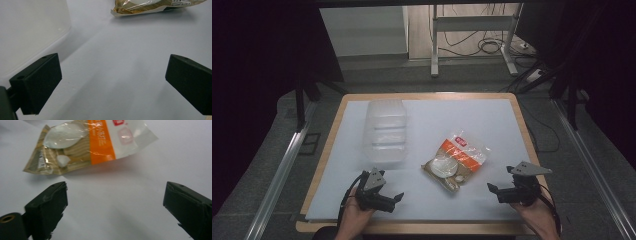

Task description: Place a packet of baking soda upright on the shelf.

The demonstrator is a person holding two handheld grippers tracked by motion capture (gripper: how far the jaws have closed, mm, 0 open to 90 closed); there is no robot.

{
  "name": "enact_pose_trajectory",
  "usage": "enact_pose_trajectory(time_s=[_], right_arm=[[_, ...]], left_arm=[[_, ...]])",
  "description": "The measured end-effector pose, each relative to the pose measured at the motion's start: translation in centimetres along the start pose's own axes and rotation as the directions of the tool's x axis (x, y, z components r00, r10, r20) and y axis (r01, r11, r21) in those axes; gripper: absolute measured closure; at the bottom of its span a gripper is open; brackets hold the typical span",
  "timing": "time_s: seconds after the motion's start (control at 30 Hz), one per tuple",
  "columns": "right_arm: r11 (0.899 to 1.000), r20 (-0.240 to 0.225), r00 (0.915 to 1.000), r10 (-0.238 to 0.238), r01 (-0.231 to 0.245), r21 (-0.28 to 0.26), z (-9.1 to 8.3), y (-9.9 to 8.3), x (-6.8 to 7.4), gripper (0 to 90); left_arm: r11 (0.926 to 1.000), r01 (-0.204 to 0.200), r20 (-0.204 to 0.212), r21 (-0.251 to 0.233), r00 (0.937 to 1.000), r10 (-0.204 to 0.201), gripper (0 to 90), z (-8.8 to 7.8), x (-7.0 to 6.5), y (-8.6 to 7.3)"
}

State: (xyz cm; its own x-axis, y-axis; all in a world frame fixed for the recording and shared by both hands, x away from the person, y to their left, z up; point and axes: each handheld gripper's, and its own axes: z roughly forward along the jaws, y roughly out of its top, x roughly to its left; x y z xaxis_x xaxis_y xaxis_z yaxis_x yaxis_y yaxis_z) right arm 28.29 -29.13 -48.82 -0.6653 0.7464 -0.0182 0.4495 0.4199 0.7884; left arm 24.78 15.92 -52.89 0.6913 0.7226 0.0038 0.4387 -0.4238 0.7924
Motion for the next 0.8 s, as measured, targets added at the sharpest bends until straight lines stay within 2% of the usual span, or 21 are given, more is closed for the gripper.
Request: enact_pose_trajectory(time_s=[0.13, 0.2, 0.3, 0.4, 0.57, 0.67, 0.8], right_arm=[[1.0, -0.031, 0.9995, -0.004, 0.005, 0.007, 0.1, 0.5, 0.7, 19.2], [0.999, -0.031, 0.9993, -0.022, 0.023, 0.025, 0.3, 0.8, 1.3, 28.4], [0.998, -0.068, 0.997, -0.038, 0.041, 0.057, 0.8, 1.1, 2.0, 39.9], [0.994, -0.117, 0.9916, -0.054, 0.064, 0.083, 1.5, 1.3, 2.8, 46.4], [0.986, -0.153, 0.9833, -0.099, 0.118, 0.118, 2.6, 1.8, 3.9, 61.4], [0.979, -0.171, 0.9758, -0.136, 0.158, 0.125, 3.3, 2.1, 4.6, 70.7], [0.976, -0.192, 0.9675, -0.165, 0.189, 0.111, 4.0, 2.5, 5.3, 82.1]], left_arm=[[1.0, 0.0, 0.002, -0.002, 1.0, 0.0, 0.6, 0.0, 0.0, 0.0], [1.0, -0.003, -0.001, 0.001, 1.0, 0.003, 0.6, 0.0, 0.0, 0.0], [1.0, -0.003, -0.003, 0.002, 1.0, 0.003, 0.6, 0.0, 0.0, 0.0], [1.0, -0.003, -0.004, 0.003, 1.0, 0.003, 0.6, 0.0, 0.0, 0.0], [1.0, -0.007, -0.006, 0.004, 1.0, 0.007, 0.6, 0.0, 0.0, -0.1], [0.9999, -0.011, -0.006, 0.006, 0.9999, 0.011, 0.6, -0.1, -0.1, -0.1], [1.0, -0.009, -0.006, 0.004, 0.9999, 0.009, 0.6, 0.0, 0.0, -0.1]])
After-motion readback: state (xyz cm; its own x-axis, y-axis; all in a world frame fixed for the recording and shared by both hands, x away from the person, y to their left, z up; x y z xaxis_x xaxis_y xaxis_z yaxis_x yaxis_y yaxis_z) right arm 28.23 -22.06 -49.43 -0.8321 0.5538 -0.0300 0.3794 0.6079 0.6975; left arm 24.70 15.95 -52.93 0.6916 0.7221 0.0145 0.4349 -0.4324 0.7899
